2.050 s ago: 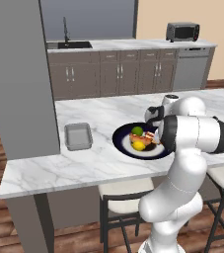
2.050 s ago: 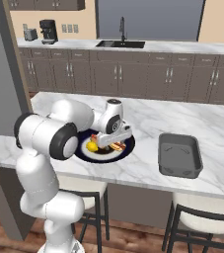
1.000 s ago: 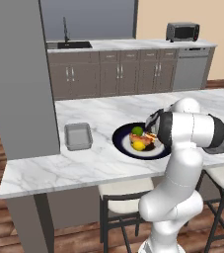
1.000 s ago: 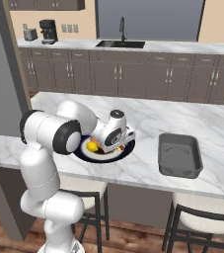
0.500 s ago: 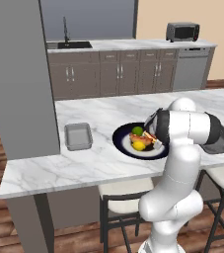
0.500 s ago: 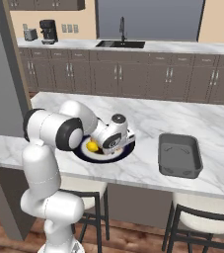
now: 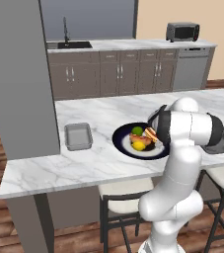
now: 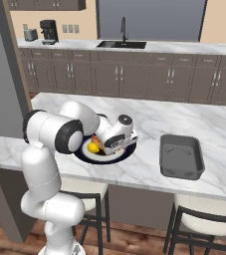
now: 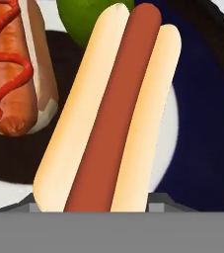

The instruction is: Place one cooked food and one vegetable from the large plate to each tupperware container.

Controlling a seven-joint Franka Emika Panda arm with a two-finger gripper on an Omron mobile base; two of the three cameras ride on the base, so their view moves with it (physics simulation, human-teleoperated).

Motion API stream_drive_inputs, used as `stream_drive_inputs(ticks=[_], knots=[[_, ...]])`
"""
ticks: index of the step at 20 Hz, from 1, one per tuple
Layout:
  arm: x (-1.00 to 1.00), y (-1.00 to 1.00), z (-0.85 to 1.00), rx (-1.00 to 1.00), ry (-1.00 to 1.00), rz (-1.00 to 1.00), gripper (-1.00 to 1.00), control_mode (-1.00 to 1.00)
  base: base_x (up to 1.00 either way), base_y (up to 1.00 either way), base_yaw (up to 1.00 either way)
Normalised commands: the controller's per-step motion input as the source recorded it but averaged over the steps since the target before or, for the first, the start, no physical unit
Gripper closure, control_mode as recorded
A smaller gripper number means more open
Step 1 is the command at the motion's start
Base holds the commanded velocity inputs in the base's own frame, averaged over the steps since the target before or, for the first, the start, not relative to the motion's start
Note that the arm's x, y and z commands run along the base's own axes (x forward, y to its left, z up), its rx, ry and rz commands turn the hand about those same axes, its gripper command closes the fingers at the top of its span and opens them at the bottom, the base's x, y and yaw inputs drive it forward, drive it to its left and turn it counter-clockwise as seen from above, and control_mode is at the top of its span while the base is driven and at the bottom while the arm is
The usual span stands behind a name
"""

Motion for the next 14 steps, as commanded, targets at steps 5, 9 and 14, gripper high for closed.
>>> stream_drive_inputs(ticks=[5,9,14], knots=[[-0.81,-0.12,0.21,0.11,-0.09,0.00,1.00,-1.00,0.00,0.00,0.00],[-0.95,0.04,0.38,0.10,-0.09,0.00,1.00,-1.00,0.00,0.00,0.00],[-0.44,0.02,0.92,0.02,-0.07,0.00,1.00,-1.00,0.00,0.00,0.00]])
